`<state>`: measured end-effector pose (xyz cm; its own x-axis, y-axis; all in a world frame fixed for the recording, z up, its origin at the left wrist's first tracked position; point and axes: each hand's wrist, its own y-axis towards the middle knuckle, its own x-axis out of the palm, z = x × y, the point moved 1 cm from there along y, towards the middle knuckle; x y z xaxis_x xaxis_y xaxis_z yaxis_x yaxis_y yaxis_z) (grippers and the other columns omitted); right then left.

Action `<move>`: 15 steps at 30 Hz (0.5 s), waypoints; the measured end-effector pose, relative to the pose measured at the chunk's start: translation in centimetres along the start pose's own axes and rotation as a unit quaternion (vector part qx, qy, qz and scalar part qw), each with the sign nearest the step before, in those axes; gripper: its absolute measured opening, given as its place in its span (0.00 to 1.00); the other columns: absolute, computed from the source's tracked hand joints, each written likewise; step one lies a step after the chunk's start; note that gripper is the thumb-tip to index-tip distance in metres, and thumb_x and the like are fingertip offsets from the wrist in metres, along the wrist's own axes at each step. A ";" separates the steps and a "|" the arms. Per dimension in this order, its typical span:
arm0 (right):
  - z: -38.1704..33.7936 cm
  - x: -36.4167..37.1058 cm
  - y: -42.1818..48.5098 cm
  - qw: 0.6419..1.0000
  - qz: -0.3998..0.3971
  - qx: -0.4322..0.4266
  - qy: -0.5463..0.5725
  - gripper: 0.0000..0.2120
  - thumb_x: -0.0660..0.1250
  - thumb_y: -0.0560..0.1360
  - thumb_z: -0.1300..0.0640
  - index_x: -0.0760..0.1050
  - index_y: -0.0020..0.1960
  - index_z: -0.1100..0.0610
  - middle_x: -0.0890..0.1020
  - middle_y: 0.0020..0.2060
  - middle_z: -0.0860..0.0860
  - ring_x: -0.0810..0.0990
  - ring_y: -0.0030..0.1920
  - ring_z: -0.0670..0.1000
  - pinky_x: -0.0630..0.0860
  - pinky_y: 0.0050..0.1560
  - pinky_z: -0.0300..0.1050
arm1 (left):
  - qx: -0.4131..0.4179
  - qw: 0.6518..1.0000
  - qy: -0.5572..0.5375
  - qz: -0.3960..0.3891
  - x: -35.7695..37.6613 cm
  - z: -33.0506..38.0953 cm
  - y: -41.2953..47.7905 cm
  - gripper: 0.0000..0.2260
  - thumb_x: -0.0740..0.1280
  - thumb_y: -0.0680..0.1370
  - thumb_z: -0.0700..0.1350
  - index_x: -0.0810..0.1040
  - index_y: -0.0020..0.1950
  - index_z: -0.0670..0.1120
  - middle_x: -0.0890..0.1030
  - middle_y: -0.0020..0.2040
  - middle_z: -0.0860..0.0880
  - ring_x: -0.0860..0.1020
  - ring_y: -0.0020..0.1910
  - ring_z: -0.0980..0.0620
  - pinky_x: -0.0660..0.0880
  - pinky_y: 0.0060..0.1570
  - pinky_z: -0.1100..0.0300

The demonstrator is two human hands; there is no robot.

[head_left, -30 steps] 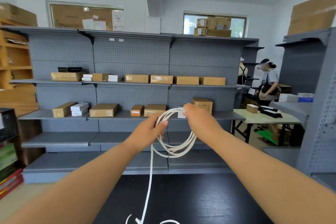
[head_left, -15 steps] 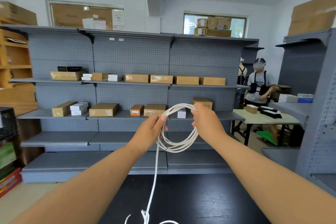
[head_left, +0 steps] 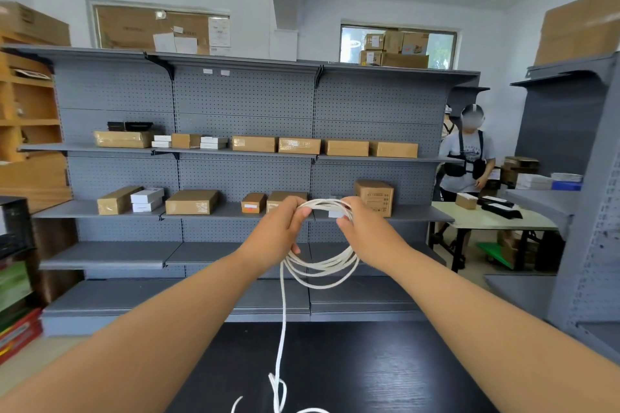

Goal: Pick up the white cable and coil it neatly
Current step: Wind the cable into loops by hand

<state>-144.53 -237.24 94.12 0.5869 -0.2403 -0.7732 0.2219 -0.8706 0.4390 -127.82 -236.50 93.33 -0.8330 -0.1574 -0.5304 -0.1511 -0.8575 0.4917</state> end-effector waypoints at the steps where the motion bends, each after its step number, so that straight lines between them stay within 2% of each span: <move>1: -0.2 0.1 0.0 1.000 0.001 -0.009 -0.001 0.15 0.56 0.80 0.55 0.63 0.66 0.56 0.76 0.56 0.55 0.75 0.48 0.53 0.72 0.47 0.48 | 0.006 1.000 0.010 -0.005 -0.3 0.1 0.1 0.09 0.54 0.82 0.49 0.70 0.53 0.46 0.68 0.32 0.52 0.73 0.27 0.53 0.69 0.26 0.71; 4: -0.6 0.1 0.2 0.999 0.017 -0.031 -0.007 0.23 0.57 0.80 0.53 0.57 0.72 0.55 0.70 0.66 0.56 0.72 0.62 0.55 0.69 0.59 0.49 | 0.036 0.997 0.066 -0.024 -1.0 0.4 0.4 0.08 0.54 0.82 0.48 0.69 0.51 0.47 0.68 0.33 0.53 0.74 0.26 0.53 0.67 0.26 0.72; 7: -1.2 0.5 0.4 0.998 -0.029 -0.052 -0.013 0.23 0.57 0.80 0.53 0.55 0.73 0.53 0.67 0.68 0.56 0.70 0.65 0.55 0.67 0.62 0.49 | 0.062 0.994 0.084 -0.044 -1.1 0.5 0.5 0.07 0.54 0.82 0.47 0.69 0.49 0.46 0.69 0.35 0.51 0.73 0.27 0.54 0.68 0.26 0.72; 9: -1.4 0.9 0.5 0.997 -0.055 -0.056 -0.026 0.19 0.55 0.80 0.53 0.59 0.70 0.55 0.71 0.62 0.57 0.73 0.58 0.55 0.69 0.54 0.47 | 0.066 0.992 0.090 -0.055 -1.0 0.4 0.6 0.09 0.54 0.82 0.47 0.70 0.51 0.43 0.69 0.36 0.49 0.73 0.27 0.54 0.69 0.26 0.71; 11: -1.4 1.2 0.4 0.994 -0.052 -0.066 -0.064 0.14 0.53 0.81 0.54 0.65 0.63 0.59 0.72 0.49 0.55 0.72 0.46 0.54 0.64 0.42 0.45 | 0.062 0.992 0.094 -0.062 -1.2 0.2 0.7 0.11 0.54 0.82 0.47 0.71 0.52 0.42 0.69 0.35 0.50 0.74 0.26 0.53 0.70 0.26 0.70; 13: -1.5 1.3 0.3 0.992 -0.032 -0.079 -0.093 0.12 0.53 0.81 0.54 0.66 0.58 0.61 0.69 0.43 0.52 0.69 0.42 0.53 0.61 0.39 0.45 | 0.052 0.994 0.071 -0.072 -1.2 -0.2 0.4 0.10 0.54 0.82 0.48 0.72 0.52 0.44 0.70 0.33 0.50 0.74 0.28 0.53 0.71 0.29 0.69; 15: -1.5 1.2 0.2 0.991 -0.014 -0.087 -0.104 0.11 0.52 0.81 0.54 0.66 0.55 0.62 0.68 0.42 0.52 0.67 0.40 0.53 0.60 0.39 0.45 | 0.019 0.997 -0.012 -0.075 -1.1 -0.5 0.0 0.10 0.54 0.82 0.50 0.72 0.49 0.48 0.72 0.33 0.49 0.75 0.31 0.52 0.69 0.31 0.70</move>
<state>-142.56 -237.01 93.93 0.4095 -0.3155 -0.8560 0.3768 -0.7960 0.4737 -126.62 -236.58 93.53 -0.8113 -0.0166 -0.5844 -0.2950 -0.8513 0.4338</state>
